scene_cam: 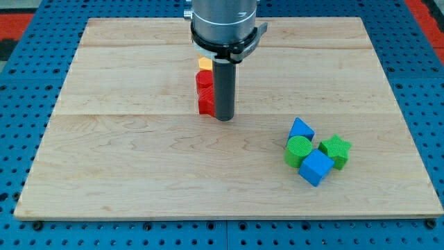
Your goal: Separate the blue blocks from the green blocks
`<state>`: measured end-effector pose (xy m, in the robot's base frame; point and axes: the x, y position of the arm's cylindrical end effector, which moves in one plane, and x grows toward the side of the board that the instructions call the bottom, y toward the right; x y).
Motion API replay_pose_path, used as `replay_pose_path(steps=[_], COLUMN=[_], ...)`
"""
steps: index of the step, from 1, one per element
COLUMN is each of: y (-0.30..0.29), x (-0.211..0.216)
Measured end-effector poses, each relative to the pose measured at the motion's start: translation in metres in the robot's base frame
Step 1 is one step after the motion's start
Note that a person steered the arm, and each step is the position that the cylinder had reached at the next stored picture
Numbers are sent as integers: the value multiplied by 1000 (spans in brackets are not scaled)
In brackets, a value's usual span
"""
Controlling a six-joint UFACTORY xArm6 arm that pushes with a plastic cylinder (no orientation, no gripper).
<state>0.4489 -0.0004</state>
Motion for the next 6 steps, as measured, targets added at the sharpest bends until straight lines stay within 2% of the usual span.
replay_pose_path(steps=[3, 4, 6], y=[-8, -2, -2], x=[62, 98, 127])
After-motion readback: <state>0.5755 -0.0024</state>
